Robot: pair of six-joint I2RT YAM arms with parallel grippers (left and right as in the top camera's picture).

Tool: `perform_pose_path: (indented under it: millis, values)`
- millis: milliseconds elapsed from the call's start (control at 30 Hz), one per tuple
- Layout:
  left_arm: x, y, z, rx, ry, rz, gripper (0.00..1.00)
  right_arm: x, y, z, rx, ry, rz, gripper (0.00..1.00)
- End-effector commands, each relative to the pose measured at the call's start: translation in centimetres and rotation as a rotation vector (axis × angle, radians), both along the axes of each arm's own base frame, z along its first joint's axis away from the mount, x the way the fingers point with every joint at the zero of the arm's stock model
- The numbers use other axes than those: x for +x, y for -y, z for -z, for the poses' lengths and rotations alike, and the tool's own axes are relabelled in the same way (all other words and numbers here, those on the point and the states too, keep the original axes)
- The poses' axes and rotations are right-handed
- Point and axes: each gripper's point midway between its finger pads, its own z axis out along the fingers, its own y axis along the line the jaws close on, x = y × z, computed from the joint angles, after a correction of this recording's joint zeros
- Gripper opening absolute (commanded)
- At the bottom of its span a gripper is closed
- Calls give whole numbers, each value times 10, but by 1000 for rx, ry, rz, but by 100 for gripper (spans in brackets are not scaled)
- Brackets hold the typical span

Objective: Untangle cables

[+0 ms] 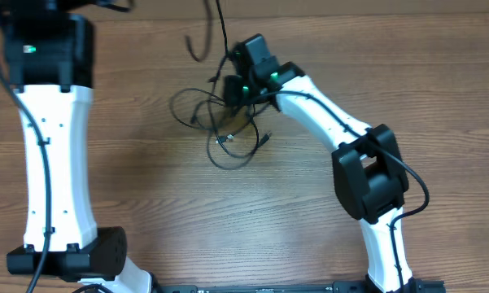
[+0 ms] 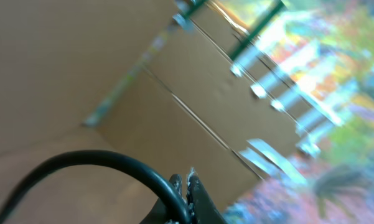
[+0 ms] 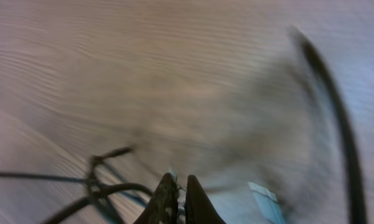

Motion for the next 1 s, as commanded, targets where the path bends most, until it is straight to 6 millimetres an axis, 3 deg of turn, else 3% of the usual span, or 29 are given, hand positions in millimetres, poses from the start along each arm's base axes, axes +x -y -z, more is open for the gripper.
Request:
perform_pose_path:
  millis: [0,100,233,500,700,967]
  values:
    - [13,-49,-12,-20,25,-150,4,4,60,17,-72,-131,140,4]
    - [17,-77,-16,-48,-8,-208,4,-6,103,30,-182,-215,215,4]
    - [11,-96,-29,-58,37,-231,4,-14,157,39,-306,-291,307,4]
    - [2,-119,-25,4,79,-238,4,-17,225,41,-342,-375,393,4]
    - [1,-156,-26,13,81,-330,4,-16,287,41,-297,-433,508,4]
    - [-5,-209,-27,37,104,-472,4,-18,371,35,-72,-497,691,4]
